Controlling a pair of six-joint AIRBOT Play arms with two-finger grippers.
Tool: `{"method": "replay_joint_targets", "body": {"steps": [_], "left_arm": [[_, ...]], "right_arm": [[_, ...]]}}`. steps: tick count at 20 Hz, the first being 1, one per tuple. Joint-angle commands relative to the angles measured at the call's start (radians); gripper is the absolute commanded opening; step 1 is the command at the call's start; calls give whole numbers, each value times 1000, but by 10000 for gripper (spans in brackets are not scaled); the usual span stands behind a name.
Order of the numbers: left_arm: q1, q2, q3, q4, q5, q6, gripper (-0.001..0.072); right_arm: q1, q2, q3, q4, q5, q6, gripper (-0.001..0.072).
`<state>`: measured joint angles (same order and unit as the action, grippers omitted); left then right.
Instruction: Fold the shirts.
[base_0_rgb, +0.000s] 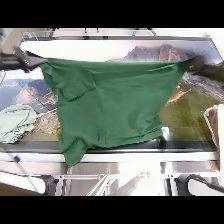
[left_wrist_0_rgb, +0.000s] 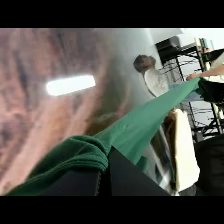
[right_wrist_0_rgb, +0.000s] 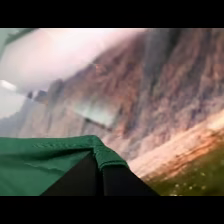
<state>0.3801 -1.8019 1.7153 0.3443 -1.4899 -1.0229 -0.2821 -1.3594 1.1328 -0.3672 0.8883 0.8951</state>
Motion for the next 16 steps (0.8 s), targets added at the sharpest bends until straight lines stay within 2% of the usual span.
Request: {"method": "replay_joint_targets", "body": {"steps": [1, 3, 4, 8, 10, 13, 16], "left_arm": [[-23, -367, 248, -32, 48, -15, 18], [-27, -499, 421, -58, 66, -56, 18], [-29, -525, 451, -59, 95, -59, 18], [-41, -494, 330, -53, 193, 32, 21], [-39, -499, 313, -10, 193, 34, 20], [-39, -500, 315, 103, 125, 2, 17], [-39, -500, 346, 232, 64, -76, 17]], "right_arm": [[22, -304, 26, 277, -95, -228, 18], [22, -438, 113, 417, -52, -326, 18], [23, -491, 165, 448, -18, -341, 18], [22, -573, 253, 448, 13, -343, 17], [17, -573, 253, 373, 16, -310, 17], [14, -573, 253, 119, 38, -162, 17], [12, -573, 253, -75, 77, -61, 17]]}}
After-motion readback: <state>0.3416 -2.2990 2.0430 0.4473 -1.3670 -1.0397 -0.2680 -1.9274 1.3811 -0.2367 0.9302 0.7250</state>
